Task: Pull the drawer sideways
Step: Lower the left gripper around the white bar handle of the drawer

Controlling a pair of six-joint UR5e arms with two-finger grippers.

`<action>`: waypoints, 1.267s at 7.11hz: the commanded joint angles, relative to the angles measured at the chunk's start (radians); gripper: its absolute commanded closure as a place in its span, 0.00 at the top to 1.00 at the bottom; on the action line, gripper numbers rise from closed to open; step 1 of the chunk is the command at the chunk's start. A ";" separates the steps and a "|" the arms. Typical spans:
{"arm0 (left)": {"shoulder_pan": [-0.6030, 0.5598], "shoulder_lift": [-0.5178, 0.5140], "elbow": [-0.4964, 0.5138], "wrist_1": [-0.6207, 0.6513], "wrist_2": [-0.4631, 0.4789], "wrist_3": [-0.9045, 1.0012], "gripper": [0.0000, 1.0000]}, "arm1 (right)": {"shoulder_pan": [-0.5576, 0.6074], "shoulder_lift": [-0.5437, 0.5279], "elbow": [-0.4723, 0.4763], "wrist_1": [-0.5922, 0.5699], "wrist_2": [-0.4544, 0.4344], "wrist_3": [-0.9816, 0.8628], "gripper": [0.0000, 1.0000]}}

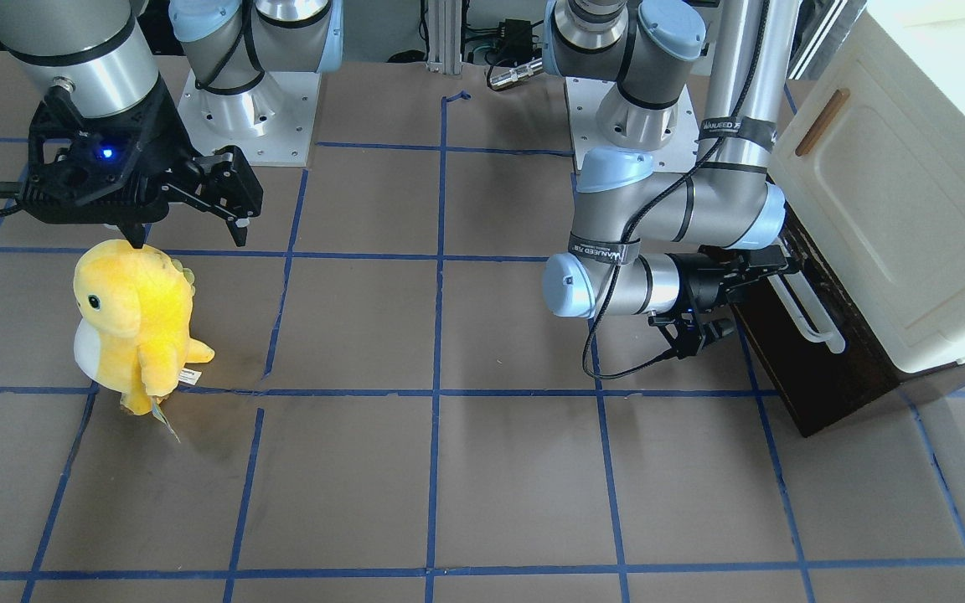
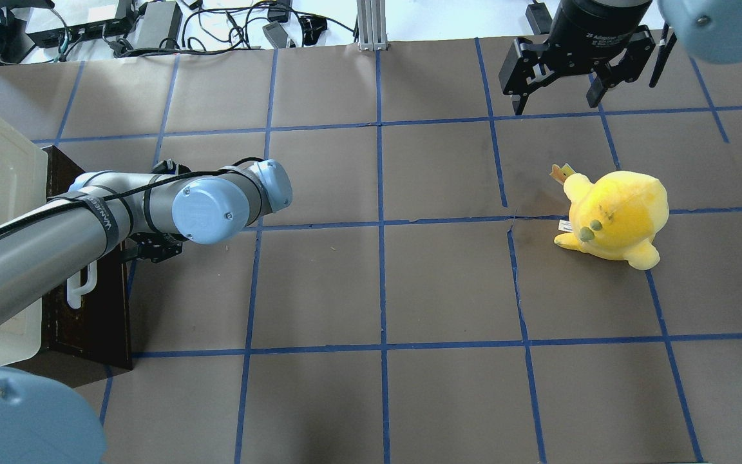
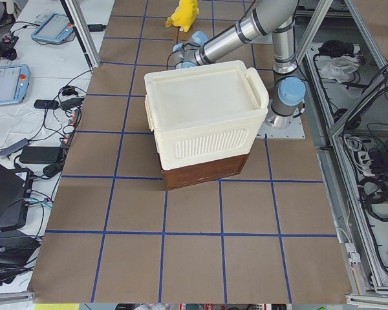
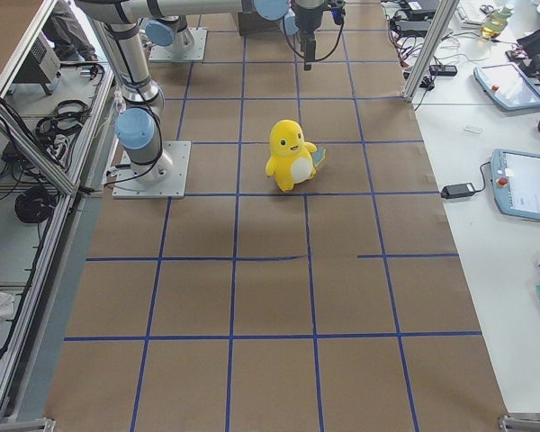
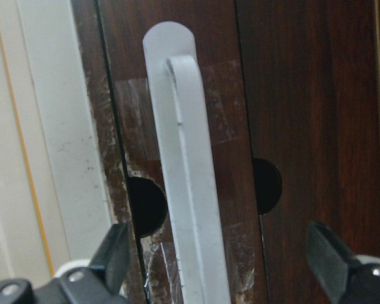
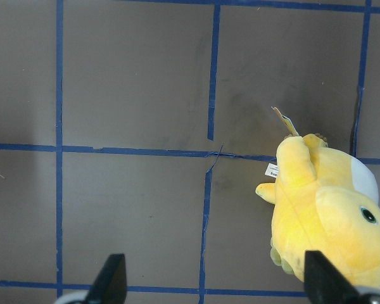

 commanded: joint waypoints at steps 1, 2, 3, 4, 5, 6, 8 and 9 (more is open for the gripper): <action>0.003 -0.016 0.020 -0.040 0.011 -0.007 1.00 | 0.000 0.000 0.000 0.000 0.000 0.000 1.00; 0.021 0.007 0.026 -0.040 0.018 -0.002 1.00 | 0.000 0.000 0.000 0.000 0.000 0.000 1.00; 0.038 -0.004 0.028 -0.038 0.014 -0.001 1.00 | 0.000 0.000 0.000 0.000 0.000 0.000 1.00; 0.041 -0.008 0.022 -0.043 -0.006 -0.001 1.00 | 0.000 0.000 0.000 0.000 0.000 0.000 1.00; 0.043 -0.013 0.019 -0.046 -0.015 -0.011 1.00 | 0.000 0.000 0.000 0.000 0.000 0.000 1.00; 0.043 -0.020 0.023 -0.052 -0.017 -0.011 1.00 | 0.000 0.000 0.000 0.000 0.000 0.000 1.00; 0.043 -0.028 0.031 -0.066 -0.017 -0.001 1.00 | 0.000 0.000 0.000 0.000 0.000 0.000 1.00; 0.038 -0.031 0.061 -0.116 -0.063 0.001 0.99 | 0.000 0.000 0.000 0.000 0.000 0.000 1.00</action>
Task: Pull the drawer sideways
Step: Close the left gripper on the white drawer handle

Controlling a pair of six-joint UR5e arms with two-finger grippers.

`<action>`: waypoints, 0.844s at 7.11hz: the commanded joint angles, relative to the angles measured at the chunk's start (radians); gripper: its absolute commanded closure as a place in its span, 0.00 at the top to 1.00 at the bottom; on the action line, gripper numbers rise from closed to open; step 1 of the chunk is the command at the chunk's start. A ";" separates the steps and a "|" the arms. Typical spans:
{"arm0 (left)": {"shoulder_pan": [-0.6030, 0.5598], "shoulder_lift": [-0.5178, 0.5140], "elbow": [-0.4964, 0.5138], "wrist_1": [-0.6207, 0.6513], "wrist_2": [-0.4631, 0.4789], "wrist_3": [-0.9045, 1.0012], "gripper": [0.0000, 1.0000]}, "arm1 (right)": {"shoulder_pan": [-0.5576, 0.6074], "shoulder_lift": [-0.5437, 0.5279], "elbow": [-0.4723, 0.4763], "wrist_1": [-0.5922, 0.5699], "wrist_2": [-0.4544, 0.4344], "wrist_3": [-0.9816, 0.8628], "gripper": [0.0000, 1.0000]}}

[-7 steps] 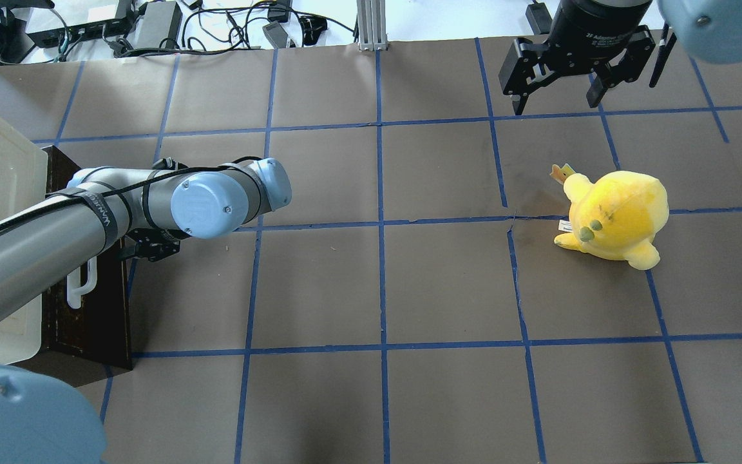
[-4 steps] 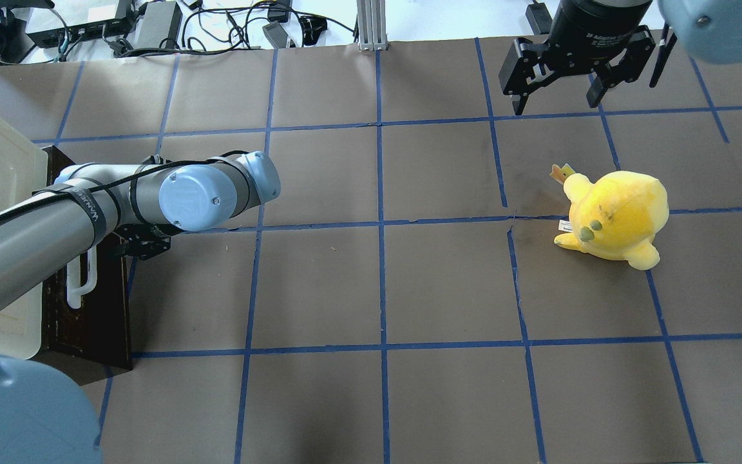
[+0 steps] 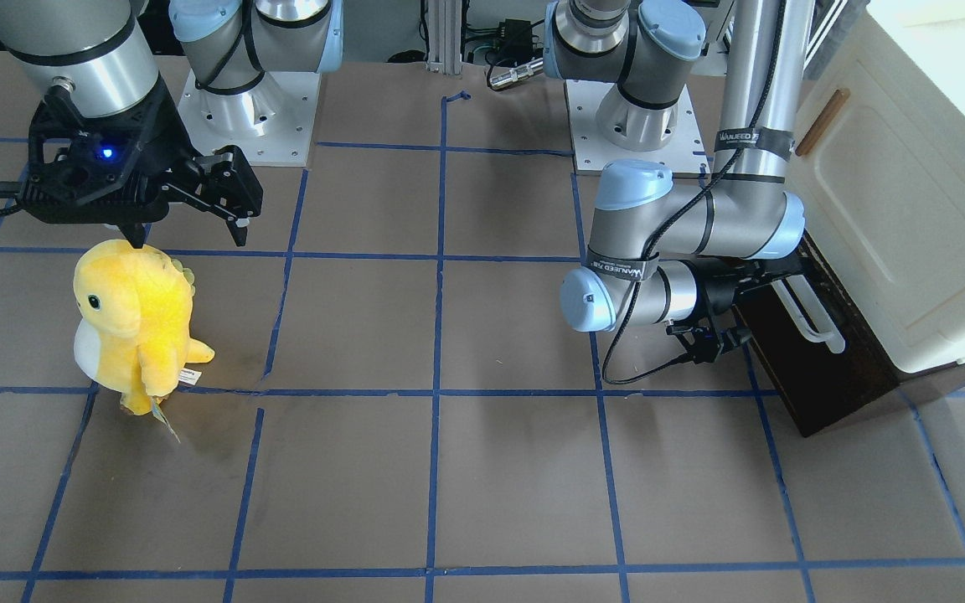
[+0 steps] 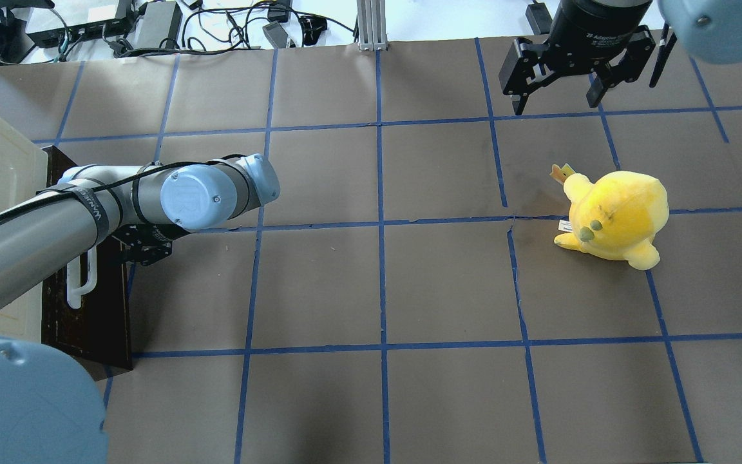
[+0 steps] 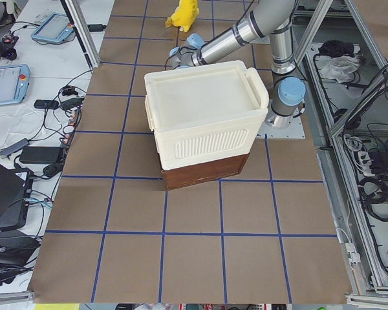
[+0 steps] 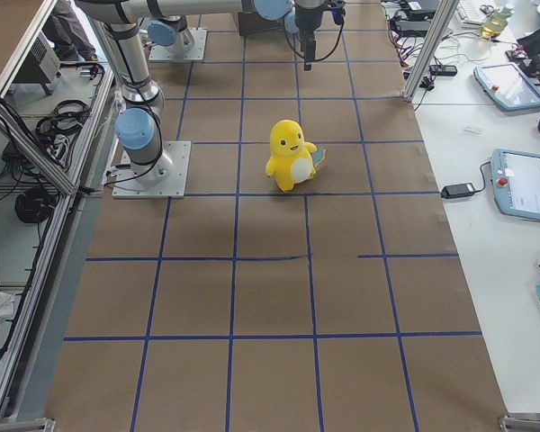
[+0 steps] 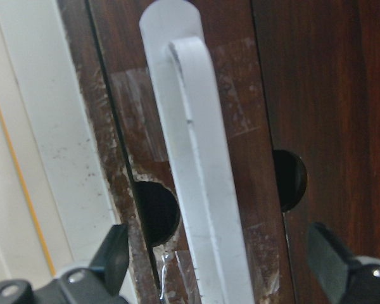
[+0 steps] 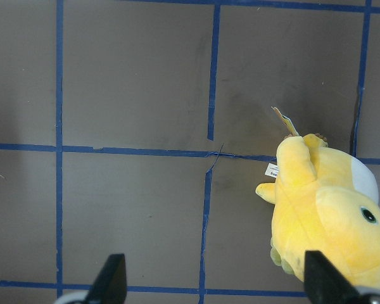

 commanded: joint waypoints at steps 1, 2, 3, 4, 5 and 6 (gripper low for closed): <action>-0.005 -0.013 0.076 -0.121 -0.096 0.001 0.98 | 0.000 0.000 0.000 0.000 0.000 0.000 1.00; -0.005 -0.023 0.078 -0.132 -0.098 -0.029 0.98 | 0.000 0.000 0.000 0.000 0.000 0.000 1.00; -0.005 -0.040 0.081 -0.132 -0.095 -0.100 0.98 | 0.000 0.000 0.000 0.000 0.000 0.000 1.00; -0.005 -0.045 0.087 -0.129 -0.094 -0.112 0.98 | 0.000 0.000 0.000 0.000 0.000 0.000 1.00; -0.003 -0.040 0.092 -0.119 -0.097 -0.143 0.99 | 0.000 0.000 0.000 0.000 0.000 -0.002 1.00; -0.003 -0.040 0.100 -0.117 -0.109 -0.199 0.98 | 0.000 0.000 0.000 0.000 -0.002 0.000 1.00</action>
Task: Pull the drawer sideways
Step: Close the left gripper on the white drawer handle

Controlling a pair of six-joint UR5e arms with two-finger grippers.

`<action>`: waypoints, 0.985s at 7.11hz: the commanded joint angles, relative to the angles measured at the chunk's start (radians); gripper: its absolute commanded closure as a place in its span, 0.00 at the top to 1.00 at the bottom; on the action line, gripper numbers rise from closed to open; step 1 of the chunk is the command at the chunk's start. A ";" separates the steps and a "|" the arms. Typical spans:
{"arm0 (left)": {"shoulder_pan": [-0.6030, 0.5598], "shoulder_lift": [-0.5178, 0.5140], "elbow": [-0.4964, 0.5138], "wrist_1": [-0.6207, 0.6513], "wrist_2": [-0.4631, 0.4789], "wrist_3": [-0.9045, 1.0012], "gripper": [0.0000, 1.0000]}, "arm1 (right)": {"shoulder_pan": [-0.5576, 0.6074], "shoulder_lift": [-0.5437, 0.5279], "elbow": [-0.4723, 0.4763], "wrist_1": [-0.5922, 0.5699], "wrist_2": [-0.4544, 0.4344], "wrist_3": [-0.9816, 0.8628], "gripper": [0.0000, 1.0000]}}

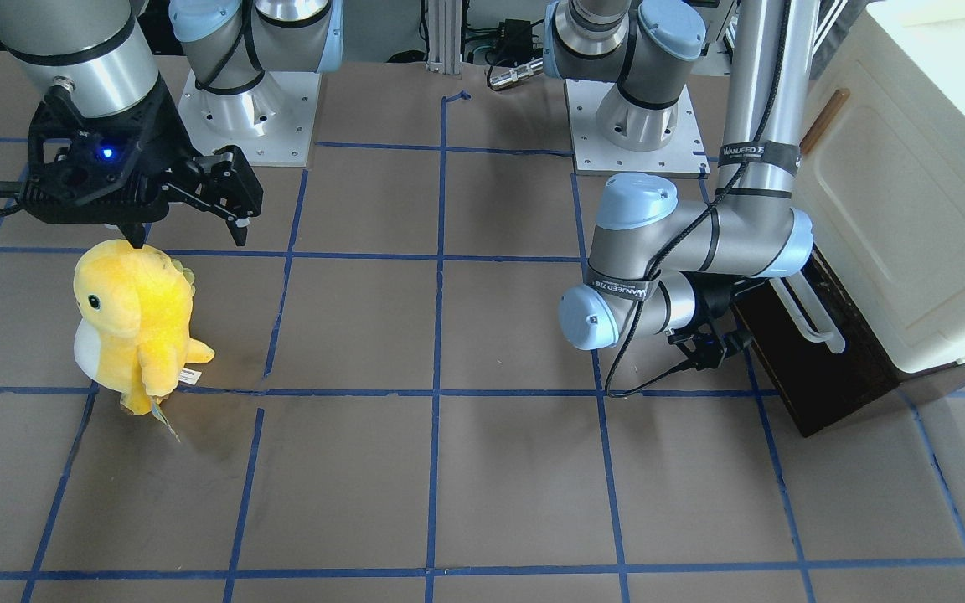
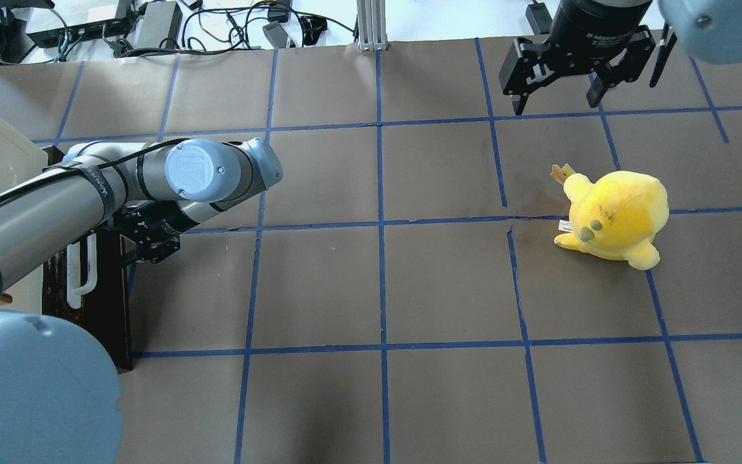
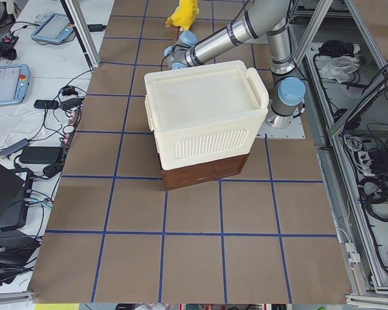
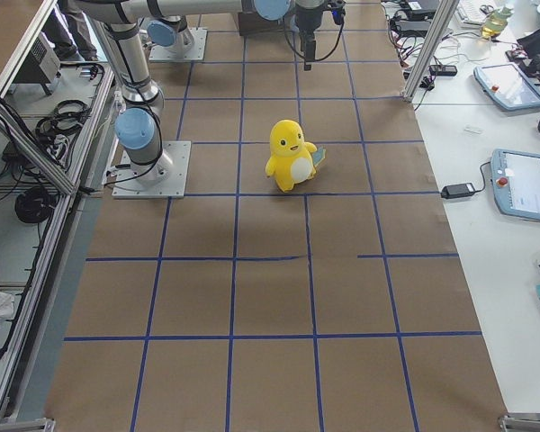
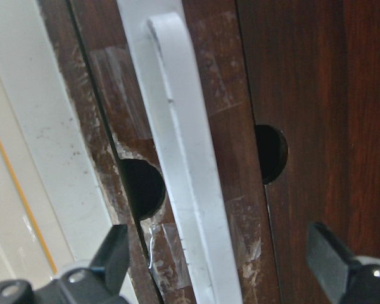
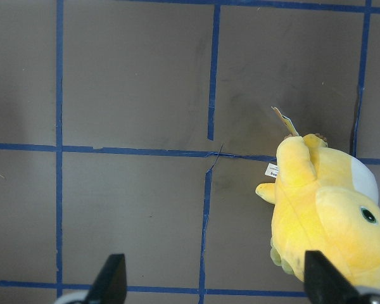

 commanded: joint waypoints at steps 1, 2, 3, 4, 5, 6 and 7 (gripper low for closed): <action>0.001 -0.005 0.029 0.003 -0.051 -0.071 0.98 | 0.000 0.000 0.000 0.000 -0.001 0.001 1.00; 0.008 -0.018 0.037 0.001 -0.067 -0.072 0.97 | 0.000 0.000 0.000 0.000 0.000 -0.001 1.00; 0.027 -0.021 0.039 0.000 -0.085 -0.075 0.96 | 0.000 0.000 0.000 0.000 0.000 0.001 1.00; 0.034 -0.026 0.043 0.000 -0.109 -0.074 0.95 | 0.000 0.000 0.000 0.000 0.000 0.001 1.00; 0.034 -0.025 0.054 -0.009 -0.101 -0.072 0.94 | 0.000 0.000 0.000 0.000 -0.001 0.001 1.00; 0.034 -0.023 0.059 -0.011 -0.097 -0.069 0.93 | 0.000 0.000 0.000 0.000 0.000 0.001 1.00; 0.034 -0.009 0.060 -0.012 -0.076 -0.060 0.87 | 0.000 0.000 0.000 0.000 0.000 0.001 1.00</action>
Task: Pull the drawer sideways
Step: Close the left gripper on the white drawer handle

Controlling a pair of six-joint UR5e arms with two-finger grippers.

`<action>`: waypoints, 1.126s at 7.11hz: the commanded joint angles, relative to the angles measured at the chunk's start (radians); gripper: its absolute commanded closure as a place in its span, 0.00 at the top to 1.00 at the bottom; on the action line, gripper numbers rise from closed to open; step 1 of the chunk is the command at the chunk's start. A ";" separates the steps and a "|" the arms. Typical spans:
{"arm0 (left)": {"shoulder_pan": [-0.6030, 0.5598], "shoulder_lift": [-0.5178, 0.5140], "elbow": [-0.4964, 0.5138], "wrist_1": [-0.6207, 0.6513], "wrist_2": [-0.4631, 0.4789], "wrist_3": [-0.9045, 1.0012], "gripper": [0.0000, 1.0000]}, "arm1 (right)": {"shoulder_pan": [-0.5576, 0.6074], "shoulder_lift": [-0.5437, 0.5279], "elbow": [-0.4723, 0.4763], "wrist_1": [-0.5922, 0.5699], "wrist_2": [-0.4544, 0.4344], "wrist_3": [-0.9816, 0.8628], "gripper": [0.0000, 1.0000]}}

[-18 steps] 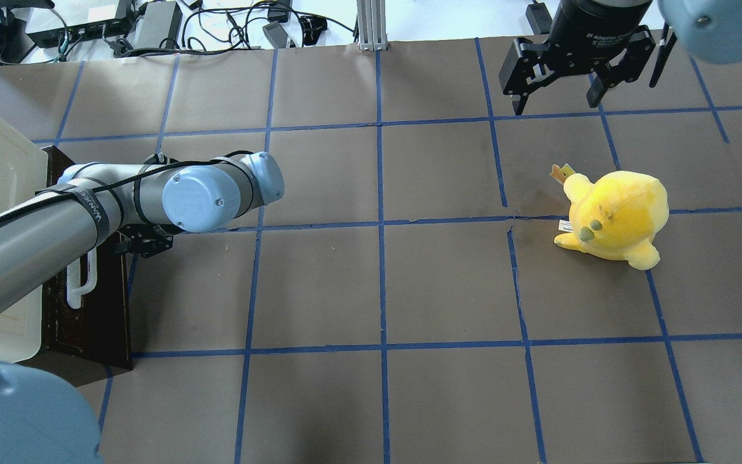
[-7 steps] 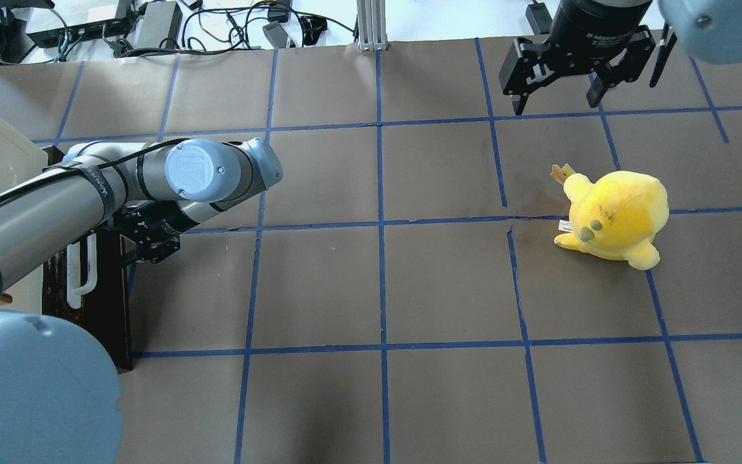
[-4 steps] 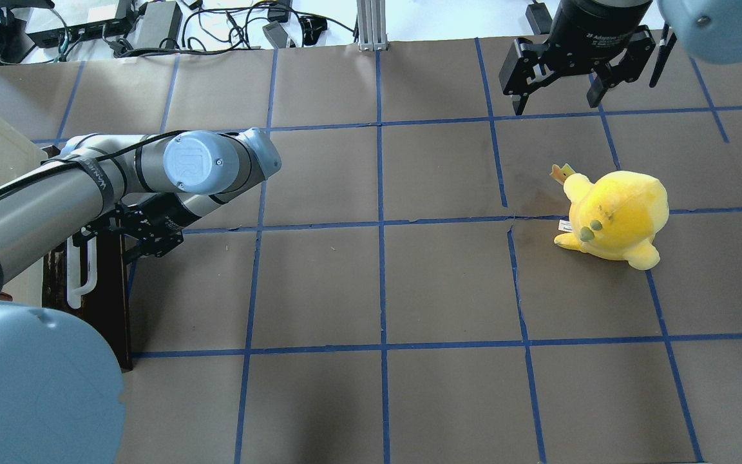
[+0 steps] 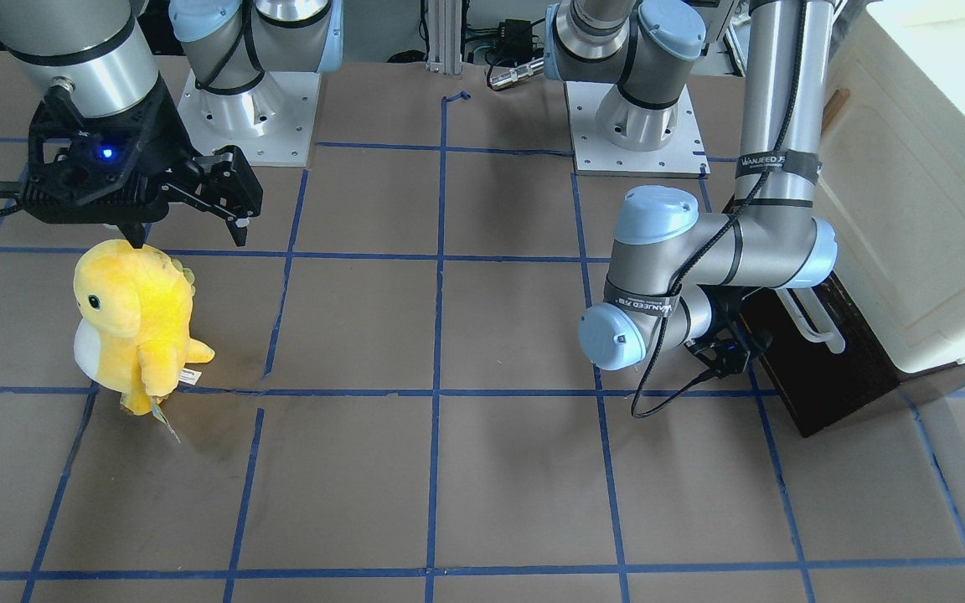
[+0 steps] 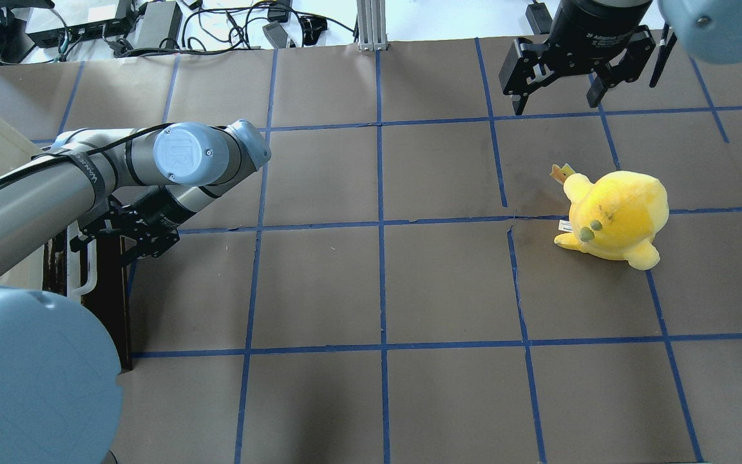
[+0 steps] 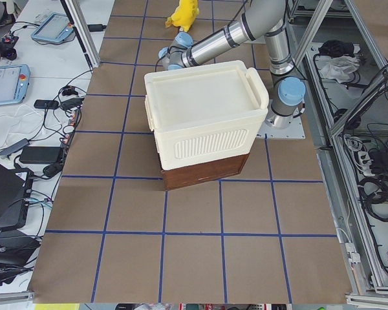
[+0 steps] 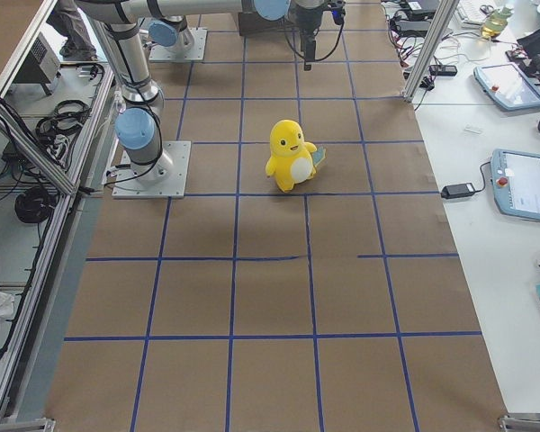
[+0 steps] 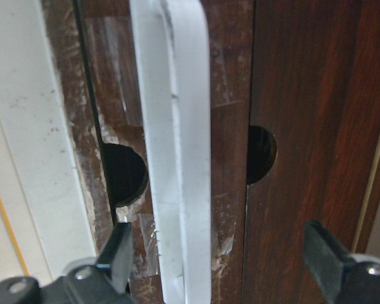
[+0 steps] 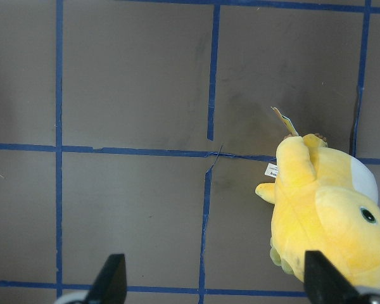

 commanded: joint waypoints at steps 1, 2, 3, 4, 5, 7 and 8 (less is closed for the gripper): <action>0.001 0.014 0.006 -0.001 0.022 0.008 0.73 | 0.000 0.000 0.000 0.000 0.000 0.000 1.00; 0.001 0.014 0.001 -0.001 0.037 0.008 0.60 | 0.000 0.000 0.000 0.000 0.000 0.000 1.00; 0.001 0.014 0.000 -0.001 0.039 0.007 0.51 | 0.000 0.000 0.000 0.000 0.000 0.000 1.00; 0.001 0.012 0.001 -0.001 0.040 0.008 0.40 | 0.000 0.000 0.000 0.000 -0.001 -0.001 1.00; 0.001 0.012 0.001 -0.001 0.040 0.005 0.38 | 0.000 0.000 0.000 0.000 -0.001 0.000 1.00; 0.001 0.006 0.004 0.000 0.040 0.004 0.28 | 0.000 0.000 0.000 0.000 0.000 0.000 1.00; 0.001 0.011 0.004 0.002 0.040 0.001 0.27 | 0.000 0.000 0.000 0.000 0.000 0.000 1.00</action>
